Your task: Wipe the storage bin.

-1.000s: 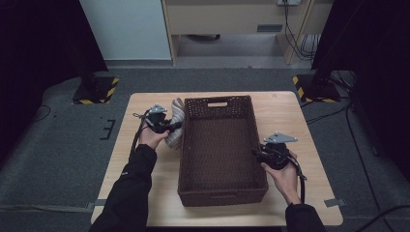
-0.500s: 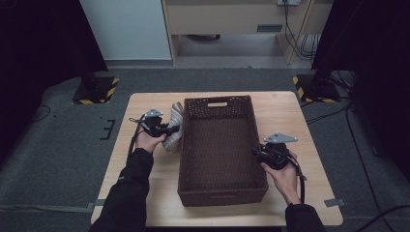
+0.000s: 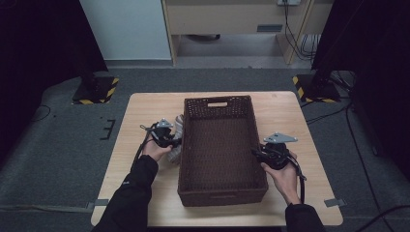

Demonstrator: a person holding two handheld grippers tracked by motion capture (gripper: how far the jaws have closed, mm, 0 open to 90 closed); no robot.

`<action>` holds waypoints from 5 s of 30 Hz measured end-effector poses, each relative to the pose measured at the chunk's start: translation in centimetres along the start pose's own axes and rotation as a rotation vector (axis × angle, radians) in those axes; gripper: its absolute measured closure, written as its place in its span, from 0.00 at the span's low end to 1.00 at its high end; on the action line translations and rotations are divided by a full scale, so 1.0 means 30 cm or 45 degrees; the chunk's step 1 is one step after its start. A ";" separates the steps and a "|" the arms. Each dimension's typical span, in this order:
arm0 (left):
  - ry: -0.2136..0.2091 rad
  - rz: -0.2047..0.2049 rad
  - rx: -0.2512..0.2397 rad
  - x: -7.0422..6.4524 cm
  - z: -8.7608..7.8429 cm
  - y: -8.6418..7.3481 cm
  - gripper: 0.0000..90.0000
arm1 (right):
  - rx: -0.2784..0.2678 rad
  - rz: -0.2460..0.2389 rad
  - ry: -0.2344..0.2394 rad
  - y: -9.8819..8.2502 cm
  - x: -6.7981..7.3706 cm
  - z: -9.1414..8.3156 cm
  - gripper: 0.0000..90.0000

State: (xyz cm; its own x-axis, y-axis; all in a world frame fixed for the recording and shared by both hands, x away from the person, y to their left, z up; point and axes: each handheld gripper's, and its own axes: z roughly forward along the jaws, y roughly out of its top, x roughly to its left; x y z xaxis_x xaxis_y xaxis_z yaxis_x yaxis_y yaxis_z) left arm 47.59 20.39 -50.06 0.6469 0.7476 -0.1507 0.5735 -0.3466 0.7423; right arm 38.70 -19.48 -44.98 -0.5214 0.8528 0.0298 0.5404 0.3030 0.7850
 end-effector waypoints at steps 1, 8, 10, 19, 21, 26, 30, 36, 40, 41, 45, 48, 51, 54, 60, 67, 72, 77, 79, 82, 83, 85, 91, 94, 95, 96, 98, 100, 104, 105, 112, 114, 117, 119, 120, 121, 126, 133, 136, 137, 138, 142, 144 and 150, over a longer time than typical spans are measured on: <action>-0.004 -0.014 -0.004 0.004 -0.006 0.001 0.75 | 0.000 0.000 -0.001 0.000 0.000 0.000 0.74; -0.043 -0.032 -0.132 0.024 -0.134 0.062 0.75 | -0.002 0.001 -0.006 -0.001 0.002 0.000 0.74; -0.063 -0.029 -0.206 0.018 -0.178 0.081 0.75 | -0.001 0.003 -0.006 -0.001 0.002 0.000 0.74; -0.042 0.044 -0.101 -0.015 -0.140 0.058 0.75 | 0.000 0.001 -0.011 -0.001 0.003 0.001 0.74; -0.039 0.038 -0.066 -0.014 -0.113 0.036 0.75 | -0.001 0.002 -0.011 -0.001 0.003 0.001 0.74; -0.031 0.024 -0.003 -0.022 -0.044 -0.019 0.75 | -0.004 -0.003 -0.014 0.000 0.003 0.002 0.74; -0.032 0.011 -0.026 -0.015 -0.084 0.000 0.75 | -0.001 -0.004 -0.016 -0.001 0.004 0.001 0.74; -0.067 0.039 -0.156 -0.019 -0.207 0.053 0.75 | 0.001 0.005 -0.020 0.000 0.007 0.001 0.74; -0.074 0.076 -0.172 -0.037 -0.237 0.075 0.75 | 0.002 0.008 -0.023 0.000 0.007 0.001 0.74; -0.073 0.082 -0.165 -0.042 -0.230 0.073 0.75 | 0.002 0.006 -0.023 0.000 0.007 0.002 0.74; -0.062 0.082 -0.114 -0.049 -0.183 0.049 0.75 | -0.001 0.010 -0.024 0.000 0.007 0.002 0.74; -0.065 0.060 -0.078 -0.041 -0.151 0.021 0.75 | 0.000 0.009 -0.022 0.000 0.006 0.002 0.74; -0.041 0.069 -0.007 -0.041 -0.113 -0.008 0.75 | 0.001 0.009 -0.022 0.000 0.007 0.002 0.74; -0.054 0.075 0.051 -0.046 -0.076 -0.037 0.75 | 0.006 0.010 -0.023 0.000 0.008 0.001 0.74; -0.065 0.040 -0.033 -0.030 -0.164 -0.016 0.75 | 0.005 0.027 -0.068 0.002 0.019 0.003 0.78; -0.081 0.133 -0.124 -0.071 -0.282 0.047 0.75 | 0.021 0.056 -0.107 0.010 0.027 0.008 0.80; -0.059 0.145 -0.094 -0.081 -0.246 0.048 0.75 | 0.026 0.084 -0.131 0.017 0.033 0.017 0.81; -0.034 0.163 -0.018 -0.076 -0.172 0.028 0.75 | 0.019 0.101 -0.149 0.023 0.031 0.027 0.80; -0.040 0.136 -0.011 -0.071 -0.143 0.006 0.75 | 0.018 0.110 -0.141 0.022 0.028 0.027 0.79; -0.051 0.087 0.001 -0.050 -0.125 -0.024 0.75 | 0.011 0.117 -0.123 0.019 0.023 0.025 0.76; -0.051 0.082 0.018 -0.044 -0.122 -0.033 0.75 | 0.007 0.110 -0.121 0.019 0.021 0.024 0.73; -0.056 0.081 0.059 -0.038 -0.114 -0.048 0.75 | -0.005 0.100 -0.093 0.022 0.013 0.016 0.66; -0.065 0.069 -0.048 -0.035 -0.181 -0.031 0.74 | -0.031 0.047 -0.043 0.023 0.011 -0.032 0.61; -0.079 0.091 -0.138 -0.048 -0.252 0.010 0.74 | -0.008 0.024 -0.033 0.012 0.011 -0.041 0.61; -0.089 0.101 -0.168 -0.055 -0.273 0.023 0.74 | -0.008 0.025 -0.032 0.009 0.011 -0.043 0.60; -0.097 0.118 -0.181 -0.062 -0.291 0.035 0.74 | -0.008 0.023 -0.028 0.007 0.010 -0.044 0.61; -0.098 0.152 -0.174 -0.078 -0.299 0.046 0.74 | -0.008 0.015 -0.019 0.004 0.010 -0.047 0.61; -0.093 0.167 -0.142 -0.090 -0.281 0.037 0.74 | -0.006 0.019 -0.012 0.003 0.015 -0.048 0.63; -0.090 0.148 -0.097 -0.090 -0.229 -0.013 0.74 | 0.023 0.006 -0.011 -0.006 0.031 -0.034 0.65; -0.094 0.141 -0.083 -0.086 -0.217 -0.026 0.74 | 0.032 0.002 -0.015 -0.007 0.031 -0.029 0.65; -0.098 0.135 0.021 -0.081 -0.140 -0.082 0.74 | 0.064 0.048 -0.064 -0.001 0.043 -0.007 0.76; -0.098 0.143 0.037 -0.086 -0.123 -0.098 0.74 | 0.069 0.049 -0.098 0.005 0.047 -0.003 0.79; -0.102 0.115 0.020 -0.076 -0.144 -0.094 0.74 | 0.062 0.093 -0.107 0.007 0.044 0.000 0.81; -0.097 0.104 -0.013 -0.067 -0.174 -0.089 0.74 | 0.057 0.094 -0.114 0.008 0.042 0.002 0.81; -0.096 0.102 -0.033 -0.064 -0.192 -0.086 0.74 | 0.058 0.099 -0.119 0.009 0.044 0.003 0.81; -0.095 0.103 -0.057 -0.064 -0.211 -0.082 0.74 | 0.056 0.100 -0.121 0.011 0.044 0.005 0.81; -0.118 0.139 -0.150 -0.093 -0.285 -0.059 0.74 | 0.049 0.139 -0.148 0.022 0.058 0.022 0.81; -0.101 0.172 -0.076 -0.097 -0.227 -0.081 0.74 | 0.024 0.131 -0.123 0.015 0.050 0.020 0.70; -0.111 0.161 0.013 -0.090 -0.180 -0.118 0.74 | -0.011 0.108 -0.096 0.015 0.041 0.003 0.60; -0.116 0.158 0.040 -0.092 -0.163 -0.130 0.74 | -0.023 0.101 -0.087 0.016 0.040 -0.005 0.59; -0.122 0.147 0.035 -0.092 -0.154 -0.138 0.74 | -0.031 0.088 -0.079 0.019 0.040 -0.013 0.57; -0.101 0.125 -0.006 -0.078 -0.192 -0.127 0.74 | -0.040 0.037 -0.047 0.014 0.038 -0.036 0.54; -0.101 0.107 -0.054 -0.069 -0.229 -0.121 0.74 | -0.027 0.025 -0.030 0.005 0.033 -0.042 0.54; -0.125 0.132 -0.209 -0.092 -0.351 -0.059 0.74 | -0.028 0.012 0.011 -0.006 0.032 -0.048 0.54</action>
State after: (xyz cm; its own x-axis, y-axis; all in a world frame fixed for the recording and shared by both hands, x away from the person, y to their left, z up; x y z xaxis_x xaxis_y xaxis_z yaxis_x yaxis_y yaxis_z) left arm 39.49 24.92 -44.09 0.7486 0.6512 -0.1245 0.4167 -0.3161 0.8523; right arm 37.15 -19.32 -44.21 -0.5225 0.8516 0.0424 0.5305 0.2858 0.7980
